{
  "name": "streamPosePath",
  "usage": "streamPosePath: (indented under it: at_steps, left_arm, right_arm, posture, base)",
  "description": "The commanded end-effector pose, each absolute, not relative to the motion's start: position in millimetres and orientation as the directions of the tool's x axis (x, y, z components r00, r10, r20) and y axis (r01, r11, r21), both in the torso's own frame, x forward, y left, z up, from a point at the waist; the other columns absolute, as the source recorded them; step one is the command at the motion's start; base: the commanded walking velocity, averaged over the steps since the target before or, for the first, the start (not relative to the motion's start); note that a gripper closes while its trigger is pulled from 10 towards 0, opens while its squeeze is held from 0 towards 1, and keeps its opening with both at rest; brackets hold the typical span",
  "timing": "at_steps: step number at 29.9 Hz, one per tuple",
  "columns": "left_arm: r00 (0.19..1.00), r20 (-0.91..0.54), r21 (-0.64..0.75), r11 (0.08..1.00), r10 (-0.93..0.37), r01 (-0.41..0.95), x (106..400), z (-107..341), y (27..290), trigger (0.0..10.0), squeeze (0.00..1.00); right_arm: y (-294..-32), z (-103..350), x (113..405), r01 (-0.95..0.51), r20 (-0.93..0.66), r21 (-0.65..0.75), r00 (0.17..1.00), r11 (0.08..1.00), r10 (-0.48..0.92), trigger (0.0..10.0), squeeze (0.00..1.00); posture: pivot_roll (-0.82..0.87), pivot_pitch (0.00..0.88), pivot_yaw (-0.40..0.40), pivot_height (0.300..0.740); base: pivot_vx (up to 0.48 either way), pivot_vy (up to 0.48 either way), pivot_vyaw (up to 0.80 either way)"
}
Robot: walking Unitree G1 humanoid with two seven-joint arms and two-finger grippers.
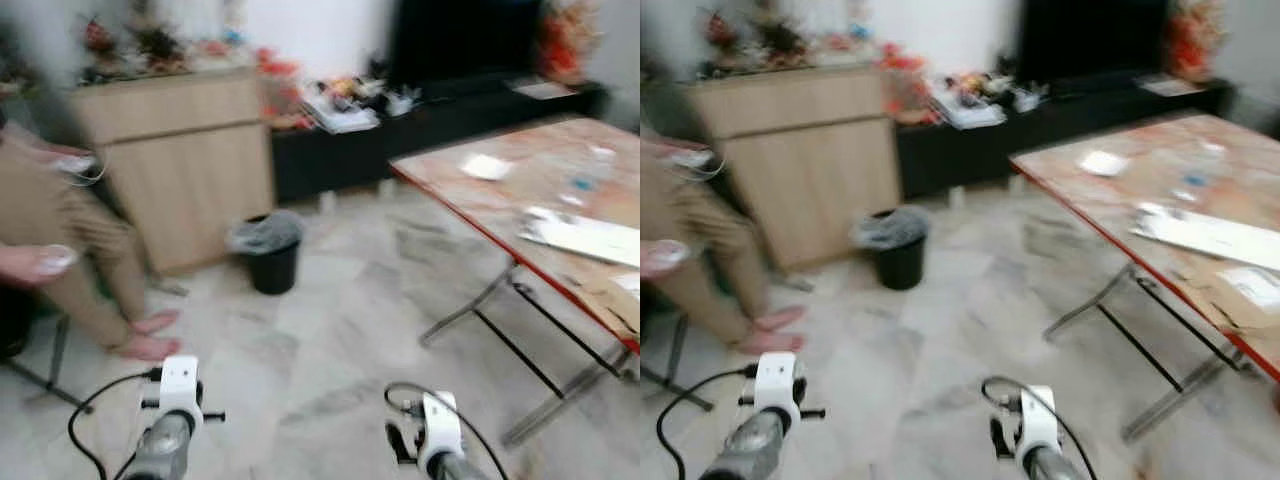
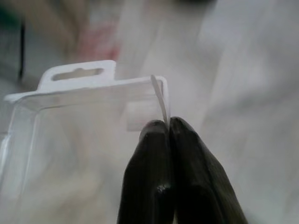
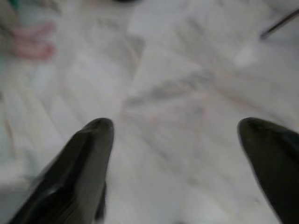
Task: Picking trash to rubbish bin
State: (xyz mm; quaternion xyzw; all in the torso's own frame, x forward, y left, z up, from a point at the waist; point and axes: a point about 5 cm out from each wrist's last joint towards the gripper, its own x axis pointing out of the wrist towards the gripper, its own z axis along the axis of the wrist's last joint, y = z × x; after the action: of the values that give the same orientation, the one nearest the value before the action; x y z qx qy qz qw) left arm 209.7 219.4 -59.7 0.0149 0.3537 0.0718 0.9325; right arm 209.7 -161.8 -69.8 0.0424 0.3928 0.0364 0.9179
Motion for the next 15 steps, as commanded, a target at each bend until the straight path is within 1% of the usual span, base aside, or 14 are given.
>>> streamPosePath:
  at_steps: [1,5,11,15]
  left_arm:
    - [0.781,-0.606,0.090,0.989,0.149,-0.119,230,-46,220,10.0,0.00]
    - [0.768,-0.621,0.090,0.988,0.157,-0.129,225,-50,220,10.0,0.00]
    - [0.752,-0.637,0.089,0.986,0.166,-0.143,220,-53,221,10.0,0.00]
    - [0.743,-0.647,0.091,0.985,0.169,-0.145,216,-56,222,10.0,0.00]
  right_arm:
    - [-159,-72,207,-0.035,-0.733,0.106,0.673,0.994,0.102,10.0,0.00]
    - [-160,-73,206,-0.044,-0.738,0.087,0.669,0.995,0.094,10.0,0.00]
    - [-159,-72,207,-0.041,-0.736,0.088,0.671,0.995,0.093,10.0,0.00]
    - [-160,-72,208,-0.021,-0.734,0.098,0.674,0.995,0.086,10.0,0.00]
  posture:
    - [0.04,0.000,0.027,0.740]
    - [0.04,0.000,0.029,0.740]
    - [0.04,0.000,0.029,0.740]
    - [0.04,0.000,0.027,0.740]
  base:
    - [0.480,0.000,0.00]
    - [0.480,0.000,0.00]
    - [0.480,0.000,0.77]
    - [0.480,0.000,0.00]
